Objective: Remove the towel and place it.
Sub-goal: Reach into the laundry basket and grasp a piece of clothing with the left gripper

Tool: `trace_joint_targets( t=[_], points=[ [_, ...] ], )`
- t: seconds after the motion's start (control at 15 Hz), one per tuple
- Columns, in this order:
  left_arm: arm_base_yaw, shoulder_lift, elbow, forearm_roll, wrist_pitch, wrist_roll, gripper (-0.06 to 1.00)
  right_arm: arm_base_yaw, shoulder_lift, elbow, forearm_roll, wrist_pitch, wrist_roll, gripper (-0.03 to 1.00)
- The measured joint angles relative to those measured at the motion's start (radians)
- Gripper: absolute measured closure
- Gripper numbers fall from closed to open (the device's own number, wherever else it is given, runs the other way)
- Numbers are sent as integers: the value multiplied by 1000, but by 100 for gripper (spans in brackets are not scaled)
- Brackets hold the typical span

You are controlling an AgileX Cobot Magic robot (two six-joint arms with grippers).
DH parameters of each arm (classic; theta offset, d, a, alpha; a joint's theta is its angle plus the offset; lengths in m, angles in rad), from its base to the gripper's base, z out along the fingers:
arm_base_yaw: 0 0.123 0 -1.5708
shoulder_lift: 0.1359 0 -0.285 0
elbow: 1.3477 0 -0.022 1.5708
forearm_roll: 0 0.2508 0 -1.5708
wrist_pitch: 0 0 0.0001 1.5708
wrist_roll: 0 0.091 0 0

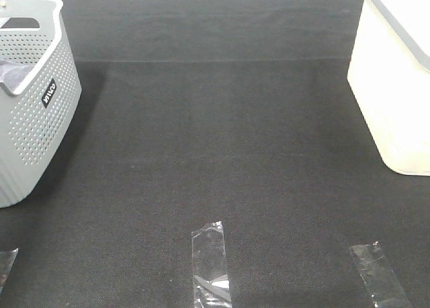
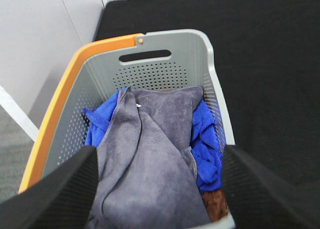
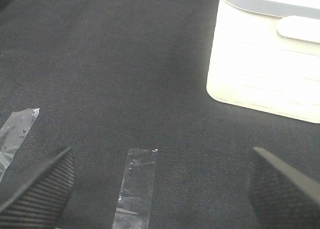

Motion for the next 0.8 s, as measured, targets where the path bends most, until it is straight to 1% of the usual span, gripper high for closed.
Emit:
trace_joint_targets(
  t=[0.13, 0.33, 0.4, 0.6, 0.8],
  points=[
    [0, 199, -132, 27, 38, -36, 28, 0, 0, 0, 0, 0, 0, 10],
    [0, 494, -343, 102, 142, -96, 28, 0, 0, 0, 0, 0, 0, 10],
    [0, 618, -448, 136, 185, -116, 28, 0, 0, 0, 0, 0, 0, 10],
    [5, 837, -656, 206, 268, -152, 28, 0, 0, 0, 0, 0, 0, 10],
    [45, 1025, -846, 218, 347, -158, 28, 0, 0, 0, 0, 0, 0, 10]
  ],
)
